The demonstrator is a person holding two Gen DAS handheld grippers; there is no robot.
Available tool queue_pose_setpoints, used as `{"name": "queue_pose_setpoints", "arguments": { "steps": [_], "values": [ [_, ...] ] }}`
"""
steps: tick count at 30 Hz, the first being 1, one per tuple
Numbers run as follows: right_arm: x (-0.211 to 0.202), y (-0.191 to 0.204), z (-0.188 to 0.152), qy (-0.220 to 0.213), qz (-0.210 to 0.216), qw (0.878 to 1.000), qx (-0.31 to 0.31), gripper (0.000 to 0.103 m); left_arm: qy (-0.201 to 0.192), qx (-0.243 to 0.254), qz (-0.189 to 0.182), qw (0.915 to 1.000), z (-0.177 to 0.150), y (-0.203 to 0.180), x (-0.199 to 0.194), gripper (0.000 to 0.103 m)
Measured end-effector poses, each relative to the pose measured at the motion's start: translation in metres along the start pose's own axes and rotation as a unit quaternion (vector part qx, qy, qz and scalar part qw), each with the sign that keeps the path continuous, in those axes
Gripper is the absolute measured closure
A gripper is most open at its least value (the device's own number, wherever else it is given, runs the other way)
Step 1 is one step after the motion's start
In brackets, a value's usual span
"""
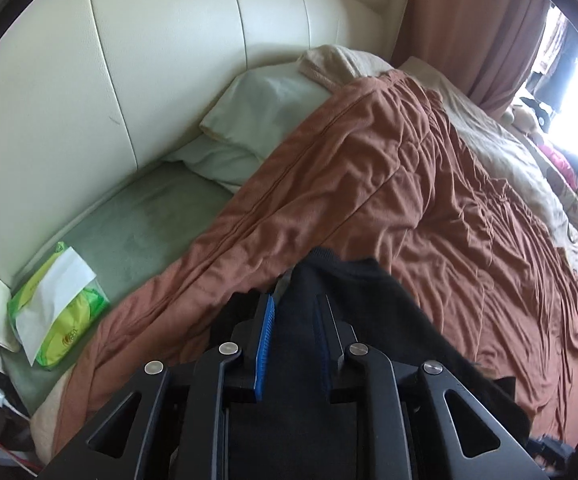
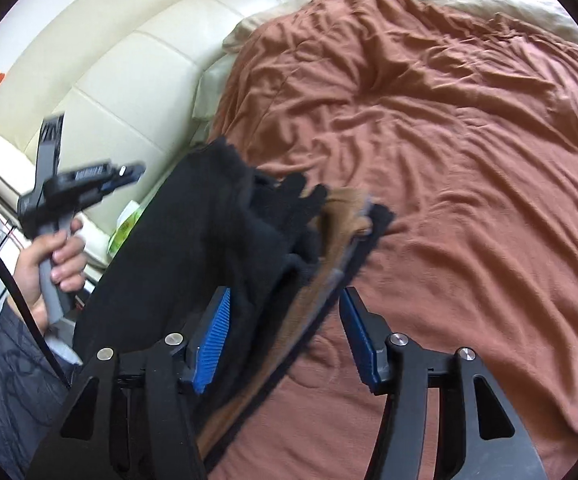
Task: Fold small clothes
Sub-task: 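Carry the lifted sweatshirt with both grippers toward the folded clothes stack, then lower the sweatshirt onto the stack and open both grippers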
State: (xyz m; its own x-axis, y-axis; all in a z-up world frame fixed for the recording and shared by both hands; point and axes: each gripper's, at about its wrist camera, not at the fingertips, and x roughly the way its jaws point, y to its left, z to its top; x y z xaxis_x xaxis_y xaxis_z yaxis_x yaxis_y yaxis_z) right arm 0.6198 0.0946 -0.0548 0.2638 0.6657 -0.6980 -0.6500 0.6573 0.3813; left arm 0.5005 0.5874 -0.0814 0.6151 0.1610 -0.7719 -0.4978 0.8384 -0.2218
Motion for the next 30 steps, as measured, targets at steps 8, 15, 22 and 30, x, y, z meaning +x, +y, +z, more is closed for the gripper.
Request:
{"name": "queue_pose_setpoints", "arguments": {
  "steps": [8, 15, 22, 30],
  "values": [
    [-0.036, 0.03, -0.009, -0.039, 0.029, 0.997, -0.054, 0.05, 0.009, 0.023, 0.004, 0.9997, -0.037, 0.002, -0.031, 0.082],
    [-0.044, 0.058, -0.013, -0.042, 0.057, 0.991, -0.116, 0.055, 0.012, 0.027, 0.011, 0.9995, -0.075, 0.002, -0.067, 0.081],
    [-0.002, 0.053, 0.004, -0.015, 0.01, 0.982, -0.19, 0.055, 0.018, 0.013, 0.017, 0.9996, -0.117, 0.013, -0.087, 0.081],
    [0.01, 0.034, -0.007, 0.005, -0.022, 0.983, -0.184, 0.067, 0.047, -0.005, 0.05, 0.9976, -0.145, 0.039, -0.075, 0.082]
  ]
}}
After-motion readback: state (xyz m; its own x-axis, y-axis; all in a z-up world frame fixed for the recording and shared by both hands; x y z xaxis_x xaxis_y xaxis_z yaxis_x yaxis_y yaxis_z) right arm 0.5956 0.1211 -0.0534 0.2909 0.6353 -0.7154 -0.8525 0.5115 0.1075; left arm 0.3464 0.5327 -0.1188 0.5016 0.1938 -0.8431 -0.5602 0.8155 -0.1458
